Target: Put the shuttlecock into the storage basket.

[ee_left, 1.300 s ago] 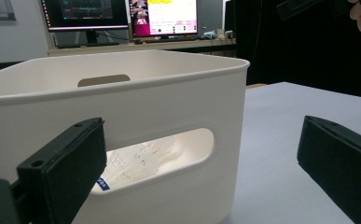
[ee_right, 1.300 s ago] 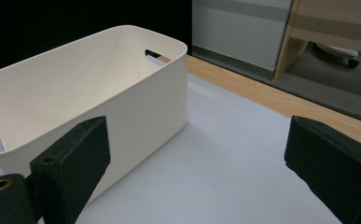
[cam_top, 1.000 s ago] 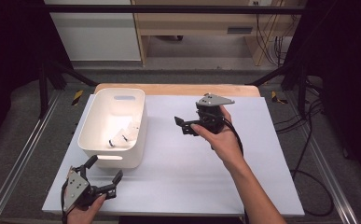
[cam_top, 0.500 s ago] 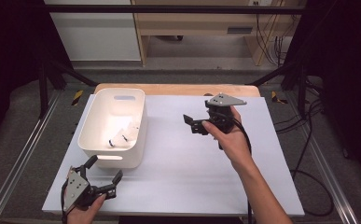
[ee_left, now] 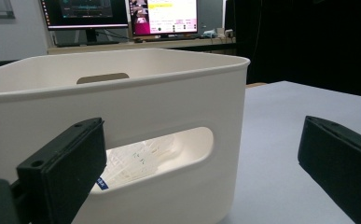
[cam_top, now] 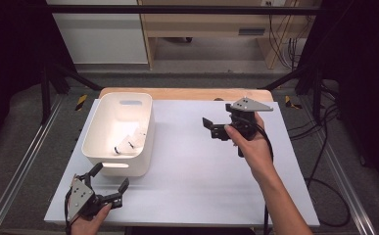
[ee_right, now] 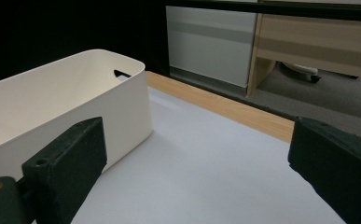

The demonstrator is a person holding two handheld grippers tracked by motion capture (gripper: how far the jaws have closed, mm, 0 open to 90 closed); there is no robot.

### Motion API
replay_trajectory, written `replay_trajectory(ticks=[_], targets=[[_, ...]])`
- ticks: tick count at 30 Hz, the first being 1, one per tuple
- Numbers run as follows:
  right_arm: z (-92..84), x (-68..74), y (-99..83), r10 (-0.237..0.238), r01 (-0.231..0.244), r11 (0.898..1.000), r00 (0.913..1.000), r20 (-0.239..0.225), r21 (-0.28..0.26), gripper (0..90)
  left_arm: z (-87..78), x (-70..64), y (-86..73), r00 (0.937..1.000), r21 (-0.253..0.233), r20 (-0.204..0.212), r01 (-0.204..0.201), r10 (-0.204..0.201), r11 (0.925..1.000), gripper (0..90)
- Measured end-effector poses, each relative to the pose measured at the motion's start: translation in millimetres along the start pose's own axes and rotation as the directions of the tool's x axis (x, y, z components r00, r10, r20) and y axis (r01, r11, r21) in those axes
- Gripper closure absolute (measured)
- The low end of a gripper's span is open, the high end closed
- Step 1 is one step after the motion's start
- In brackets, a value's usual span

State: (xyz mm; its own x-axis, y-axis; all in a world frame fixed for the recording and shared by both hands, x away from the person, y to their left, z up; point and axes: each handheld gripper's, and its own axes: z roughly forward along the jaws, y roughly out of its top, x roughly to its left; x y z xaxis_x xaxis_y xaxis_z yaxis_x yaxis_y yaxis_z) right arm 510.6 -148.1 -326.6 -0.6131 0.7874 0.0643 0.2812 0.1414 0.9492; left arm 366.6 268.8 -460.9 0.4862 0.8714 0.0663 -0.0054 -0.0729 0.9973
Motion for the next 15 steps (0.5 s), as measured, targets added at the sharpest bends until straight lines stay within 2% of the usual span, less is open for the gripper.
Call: replay_trajectory(ticks=[7,15], targets=[[-11.2,-5.7,-0.6,0.005,-0.005,1.000,0.9999,0.009,-0.017,4.8,-1.5,2.1,-1.0,0.9999,0.002,-0.011,0.010,-0.010,0.9999,1.1],[-22.0,-13.4,-4.2,-0.002,0.003,1.000,0.9997,0.024,-0.020,4.5,-0.4,1.9,-0.7,0.9999,0.002,-0.012,0.003,-0.003,1.0000,1.1]])
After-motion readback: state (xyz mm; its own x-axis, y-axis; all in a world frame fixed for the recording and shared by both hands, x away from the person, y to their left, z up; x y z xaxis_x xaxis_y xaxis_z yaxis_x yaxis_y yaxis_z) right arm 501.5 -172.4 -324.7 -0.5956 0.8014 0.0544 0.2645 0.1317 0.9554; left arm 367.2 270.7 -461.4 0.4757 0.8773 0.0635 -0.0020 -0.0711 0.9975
